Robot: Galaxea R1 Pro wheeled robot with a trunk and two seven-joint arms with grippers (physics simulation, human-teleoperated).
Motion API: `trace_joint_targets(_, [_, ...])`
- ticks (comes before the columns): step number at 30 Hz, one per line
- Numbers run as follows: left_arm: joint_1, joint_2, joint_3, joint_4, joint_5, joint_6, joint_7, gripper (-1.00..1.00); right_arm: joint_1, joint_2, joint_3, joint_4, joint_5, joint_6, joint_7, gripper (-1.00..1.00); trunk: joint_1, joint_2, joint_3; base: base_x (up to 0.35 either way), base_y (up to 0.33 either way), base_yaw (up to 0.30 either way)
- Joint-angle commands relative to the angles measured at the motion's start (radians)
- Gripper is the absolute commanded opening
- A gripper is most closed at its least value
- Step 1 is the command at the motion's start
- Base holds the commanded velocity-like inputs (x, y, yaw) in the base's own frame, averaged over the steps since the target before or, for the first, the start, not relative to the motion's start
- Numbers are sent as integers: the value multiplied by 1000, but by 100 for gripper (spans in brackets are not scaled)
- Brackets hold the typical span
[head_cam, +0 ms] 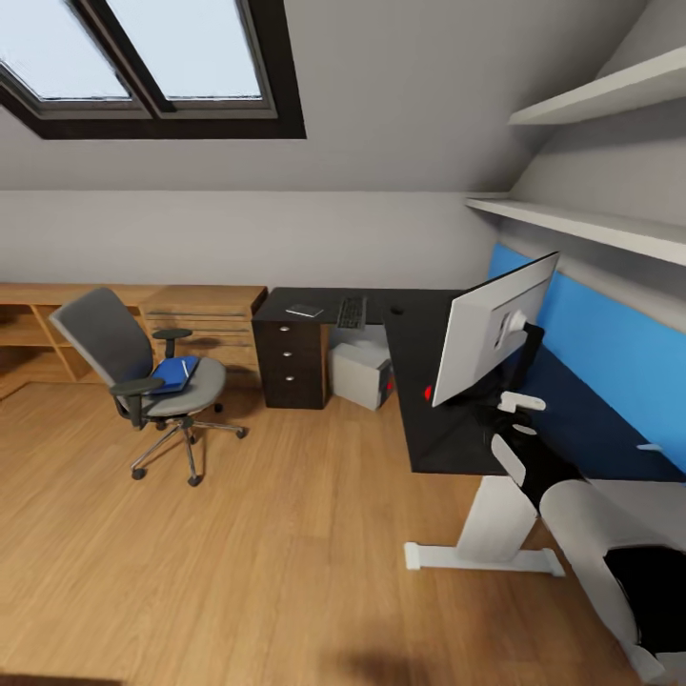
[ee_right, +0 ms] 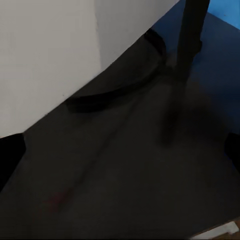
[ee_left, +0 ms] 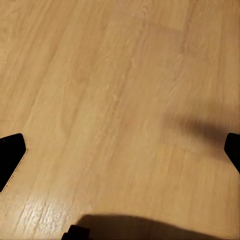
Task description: In the bedroom, organize the workspace by keeping the computer under the desk, ensuring the monitor is on the desk, placing the keyboard on the desk next to the monitor, placing the mouse on the desk next to the keyboard, moving the folder from the swivel chair onto the desk next to the mouse, stacking the notebook on top of the folder with the pen on top of the notebook, and positioning the swivel chair next to the desk.
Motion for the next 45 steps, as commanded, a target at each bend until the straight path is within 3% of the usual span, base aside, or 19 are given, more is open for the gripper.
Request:
trace_joint_targets(1, [-1, 1, -9, 0, 5, -4, 7, 100, -1, -1, 8, -30, -7, 44, -8, 100, 0, -1, -1, 0, 239, 0])
trace_joint_targets(6, [-1, 0, -10, 0, 5, -4, 7, 100, -1, 5, 9, -88, -8, 102, -8, 100, 0, -1, -1, 0, 259, 0])
trace_joint_targets(11, [-1, 0, -10, 0, 5, -4, 7, 100, 0, 31, 8, -150, -5, 123, -16, 100, 0, -1, -1, 0, 115, 0])
trace_joint_targets(15, [-1, 0, -10, 0, 5, -4, 7, 100, 12, 43, 7, -193, -5, 125, -65, 100, 0, -1, -1, 0, 38, 0])
trace_joint_targets(23, [-1, 0, -10, 0, 5, -4, 7, 100, 63, 49, 9, -247, -5, 71, -133, 100, 0, -1, -1, 0, 9, 0])
trace_joint_targets(28, [-1, 0, -10, 0, 5, -4, 7, 100, 90, 53, 11, -267, -2, 35, -143, 100, 0, -1, -1, 0, 2, 0])
trace_joint_targets(34, [-1, 0, -9, 0, 5, -4, 7, 100, 117, 79, 12, -292, 10, 2, -147, 100, 0, -1, -1, 0, 0, 0])
trace_joint_targets(38, [-1, 0, -9, 0, 5, -4, 7, 100, 148, 88, 13, -337, 37, -11, -148, 100, 0, -1, -1, 0, 0, 0])
trace_joint_targets(45, [-1, 0, -9, 0, 5, -4, 7, 100, 298, 95, 17, -538, 176, -20, -149, 100, 0, -1, -1, 0, 126, 0])
